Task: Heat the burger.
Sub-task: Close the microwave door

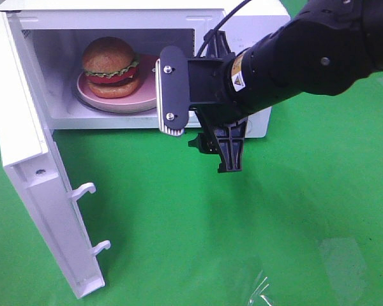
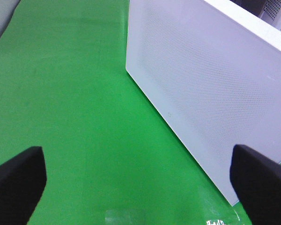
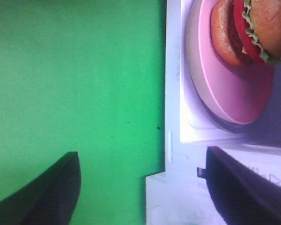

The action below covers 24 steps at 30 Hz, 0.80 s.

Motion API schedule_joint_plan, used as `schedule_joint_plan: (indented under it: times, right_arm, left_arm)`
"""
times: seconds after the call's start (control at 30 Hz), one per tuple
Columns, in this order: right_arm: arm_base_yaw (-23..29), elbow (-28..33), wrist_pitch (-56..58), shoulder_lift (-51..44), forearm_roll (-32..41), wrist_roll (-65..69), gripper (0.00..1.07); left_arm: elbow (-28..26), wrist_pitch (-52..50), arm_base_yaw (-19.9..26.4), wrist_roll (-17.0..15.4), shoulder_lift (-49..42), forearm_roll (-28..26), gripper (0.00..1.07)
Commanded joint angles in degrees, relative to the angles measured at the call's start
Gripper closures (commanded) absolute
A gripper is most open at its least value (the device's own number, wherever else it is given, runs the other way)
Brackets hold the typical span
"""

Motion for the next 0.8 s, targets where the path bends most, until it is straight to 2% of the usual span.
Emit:
schedule_joint_plan:
  times: [0.03, 0.1, 0.27, 0.33, 0.43, 0.57, 0.8]
  right_arm:
    - [0.0, 1.9, -0.6, -2.3, 0.2, 3.3, 0.36]
    - [0.0, 5.2, -0.6, -5.8, 0.2, 8.6, 0.36]
    - [0.0, 7.8, -0.5, -8.5, 0.2, 13.8, 0.36]
    - [0.0, 11.1, -0.3, -12.2, 0.2, 23.9, 0.36]
    - [0.0, 12.4, 0.7, -14.0, 0.2, 28.9, 0.36]
    - [0.0, 13.3, 10.5, -17.8, 0.2, 43.1, 0.36]
    - [0.0, 13.3, 25.2, -21.1, 0.2, 50.3, 0.36]
  left_arm:
    - [0.2, -0.6, 0.2, 0.0, -0.8, -0.3, 0.07]
    - [0.2, -0.6, 0.2, 0.0, -0.8, -0.3, 0.07]
    - [0.2, -0.6, 0.2, 0.0, -0.8, -0.3, 0.07]
    - [0.2, -0.6, 0.2, 0.0, -0.8, -0.3, 0.07]
    - [0.2, -0.6, 0.2, 0.0, -0.8, -0.3, 0.07]
    - [0.2, -0.6, 0.2, 0.0, -0.8, -0.3, 0.07]
    - [0.2, -0.6, 0.2, 0.0, -0.8, -0.3, 0.07]
